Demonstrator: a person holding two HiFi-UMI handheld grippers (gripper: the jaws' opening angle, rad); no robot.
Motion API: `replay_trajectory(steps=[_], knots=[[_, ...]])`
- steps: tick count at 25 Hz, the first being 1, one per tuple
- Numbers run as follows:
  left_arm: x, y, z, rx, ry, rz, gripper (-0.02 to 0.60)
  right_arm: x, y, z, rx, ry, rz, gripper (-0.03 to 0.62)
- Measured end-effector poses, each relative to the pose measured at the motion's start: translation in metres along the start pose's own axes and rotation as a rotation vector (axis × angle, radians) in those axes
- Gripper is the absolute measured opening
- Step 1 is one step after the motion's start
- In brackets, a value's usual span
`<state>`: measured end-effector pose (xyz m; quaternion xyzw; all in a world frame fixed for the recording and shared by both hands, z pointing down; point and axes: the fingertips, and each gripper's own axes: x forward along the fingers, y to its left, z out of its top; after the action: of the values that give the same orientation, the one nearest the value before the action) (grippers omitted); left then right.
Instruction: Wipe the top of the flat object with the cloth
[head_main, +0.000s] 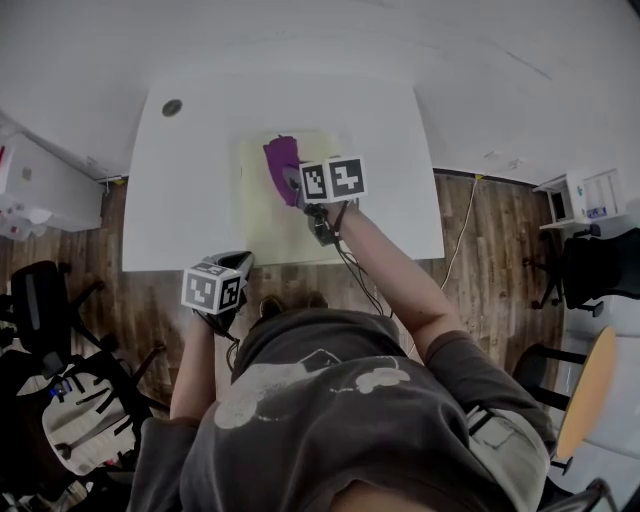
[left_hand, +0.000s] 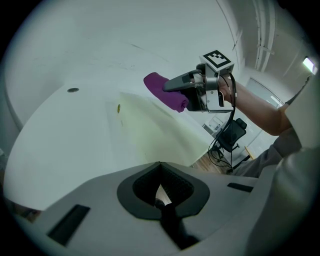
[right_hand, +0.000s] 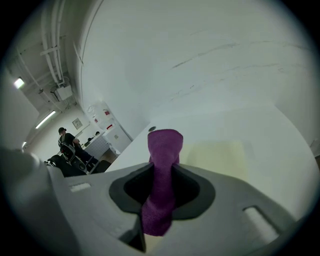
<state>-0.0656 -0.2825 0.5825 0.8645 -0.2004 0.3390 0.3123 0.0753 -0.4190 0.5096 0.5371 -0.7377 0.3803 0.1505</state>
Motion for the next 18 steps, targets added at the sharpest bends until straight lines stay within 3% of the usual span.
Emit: replay_trajectory(steps=[14, 18], knots=[[0.000, 0.001, 0.001, -0.011, -0.012, -0.040, -0.003, 0.049, 0.043, -0.031, -0.015, 0.091, 0.017, 0.092], [-0.001, 0.001, 0.002, -0.003, -0.012, -0.043, -0.003, 0.064, 0.046, -0.042, -0.071, 0.138, -0.008, 0.092]])
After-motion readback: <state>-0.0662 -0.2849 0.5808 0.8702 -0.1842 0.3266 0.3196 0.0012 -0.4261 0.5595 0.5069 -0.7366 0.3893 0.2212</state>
